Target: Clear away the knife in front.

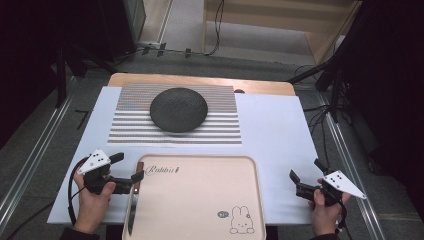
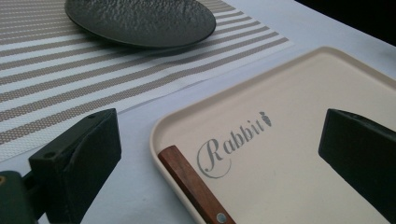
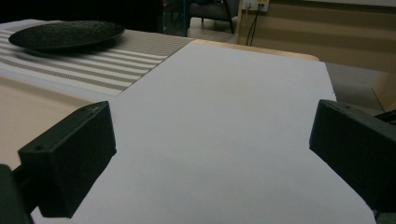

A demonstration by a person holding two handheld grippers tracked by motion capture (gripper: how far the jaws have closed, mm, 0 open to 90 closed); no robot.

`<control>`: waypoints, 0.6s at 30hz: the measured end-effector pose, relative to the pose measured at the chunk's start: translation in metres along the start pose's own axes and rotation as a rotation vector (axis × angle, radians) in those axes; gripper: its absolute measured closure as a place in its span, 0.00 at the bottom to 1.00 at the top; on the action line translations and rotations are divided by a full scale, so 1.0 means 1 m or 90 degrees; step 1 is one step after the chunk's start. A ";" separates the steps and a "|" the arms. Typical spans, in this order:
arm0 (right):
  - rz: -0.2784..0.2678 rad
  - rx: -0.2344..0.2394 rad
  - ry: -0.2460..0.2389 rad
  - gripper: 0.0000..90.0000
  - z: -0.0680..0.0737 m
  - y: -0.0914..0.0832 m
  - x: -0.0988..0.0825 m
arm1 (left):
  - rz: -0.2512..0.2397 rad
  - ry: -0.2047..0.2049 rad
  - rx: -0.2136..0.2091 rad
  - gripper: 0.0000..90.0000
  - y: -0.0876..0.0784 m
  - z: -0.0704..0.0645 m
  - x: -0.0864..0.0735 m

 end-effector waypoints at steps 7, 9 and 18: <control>0.000 0.000 -0.001 0.00 0.000 0.000 0.000 | -0.007 0.003 0.025 0.00 -0.008 0.007 -0.002; -0.001 0.000 -0.002 0.00 0.000 0.000 0.000 | -0.012 0.002 0.032 0.00 -0.010 0.010 -0.003; -0.001 0.000 -0.002 0.00 0.000 0.000 0.000 | -0.023 -0.005 0.063 0.00 -0.022 0.024 -0.009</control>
Point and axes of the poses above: each handheld gripper's, and its own axes: y roughly forward along the jaws, x roughly out of its top, z roughly to its left, the point moved 1 cm from there along y, roughly forward along the jaws, and after that the axes turned 10 degrees about y, right-handed, at the moved point
